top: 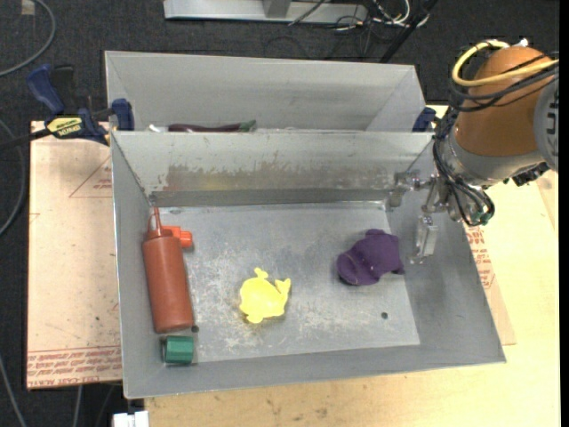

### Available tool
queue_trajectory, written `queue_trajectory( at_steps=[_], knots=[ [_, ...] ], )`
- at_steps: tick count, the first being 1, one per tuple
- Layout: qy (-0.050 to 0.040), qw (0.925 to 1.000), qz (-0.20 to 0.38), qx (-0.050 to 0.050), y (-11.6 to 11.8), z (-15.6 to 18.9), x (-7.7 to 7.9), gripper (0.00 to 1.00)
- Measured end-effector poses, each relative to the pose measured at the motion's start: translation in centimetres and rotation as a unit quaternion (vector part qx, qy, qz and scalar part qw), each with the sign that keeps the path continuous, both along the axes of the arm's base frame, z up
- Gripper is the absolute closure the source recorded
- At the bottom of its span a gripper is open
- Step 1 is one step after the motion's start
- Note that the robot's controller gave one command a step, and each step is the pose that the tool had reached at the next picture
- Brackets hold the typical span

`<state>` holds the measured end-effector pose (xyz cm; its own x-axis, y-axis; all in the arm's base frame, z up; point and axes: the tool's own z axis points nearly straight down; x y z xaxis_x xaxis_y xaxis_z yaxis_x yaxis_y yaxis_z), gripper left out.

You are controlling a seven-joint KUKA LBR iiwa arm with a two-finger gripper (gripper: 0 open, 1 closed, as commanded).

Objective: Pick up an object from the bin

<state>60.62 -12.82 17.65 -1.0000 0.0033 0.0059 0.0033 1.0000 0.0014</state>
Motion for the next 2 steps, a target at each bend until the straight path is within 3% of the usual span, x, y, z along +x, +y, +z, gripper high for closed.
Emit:
queue_trajectory(
  at_steps=[1,2],
  knots=[
    [-0.0041,1.0,0.001,-0.001,0.0,0.5,0.2,0.0],
    [-0.0044,0.9987,-0.052,0.0,0.2,-3.8,-0.6,0.0]
  ],
)
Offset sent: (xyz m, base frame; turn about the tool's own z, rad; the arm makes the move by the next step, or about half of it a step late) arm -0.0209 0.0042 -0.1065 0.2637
